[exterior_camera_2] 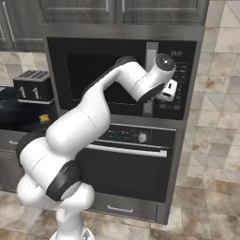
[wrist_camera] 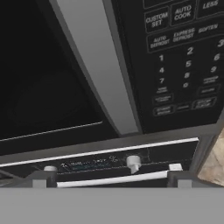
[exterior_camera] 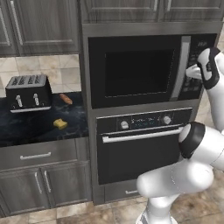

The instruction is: Place the sponge inside the microwave to prepare for sanitizing.

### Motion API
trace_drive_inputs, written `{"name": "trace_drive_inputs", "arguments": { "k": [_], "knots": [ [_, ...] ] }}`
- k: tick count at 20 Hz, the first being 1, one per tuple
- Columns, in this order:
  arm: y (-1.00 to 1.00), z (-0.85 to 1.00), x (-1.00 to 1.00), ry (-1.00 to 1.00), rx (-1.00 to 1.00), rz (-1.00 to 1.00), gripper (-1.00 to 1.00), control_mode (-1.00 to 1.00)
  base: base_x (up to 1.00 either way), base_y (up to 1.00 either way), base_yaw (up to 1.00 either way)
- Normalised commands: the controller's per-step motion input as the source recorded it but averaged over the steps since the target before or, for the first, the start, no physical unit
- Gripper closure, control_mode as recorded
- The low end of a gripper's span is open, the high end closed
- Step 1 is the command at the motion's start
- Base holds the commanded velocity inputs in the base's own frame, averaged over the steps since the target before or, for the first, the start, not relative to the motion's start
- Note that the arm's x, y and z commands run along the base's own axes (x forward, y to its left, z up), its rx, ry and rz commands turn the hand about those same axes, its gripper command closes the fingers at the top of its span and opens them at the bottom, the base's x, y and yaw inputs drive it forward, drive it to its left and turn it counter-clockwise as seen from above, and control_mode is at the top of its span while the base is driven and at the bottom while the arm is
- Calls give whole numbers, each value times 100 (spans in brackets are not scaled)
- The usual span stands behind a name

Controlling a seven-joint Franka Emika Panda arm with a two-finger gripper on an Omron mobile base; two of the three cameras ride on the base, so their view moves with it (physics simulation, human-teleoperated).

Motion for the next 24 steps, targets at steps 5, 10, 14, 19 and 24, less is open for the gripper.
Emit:
{"name": "trace_drive_inputs", "arguments": {
  "k": [5, 10, 14, 19, 24],
  "knots": [
    [0, -2, 30, 0, 1, 4, -100, -100, 0, 0, 0],
    [6, 0, 27, 0, 0, 7, -100, -100, 0, 0, 0],
    [1, -1, 41, -1, 0, 9, -100, -100, 0, 0, 0],
    [-1, -1, 46, -1, 0, 8, -100, -100, 0, 0, 0],
    [1, -6, 35, -5, 0, 5, -100, -100, 0, 0, 0]
  ]
}}
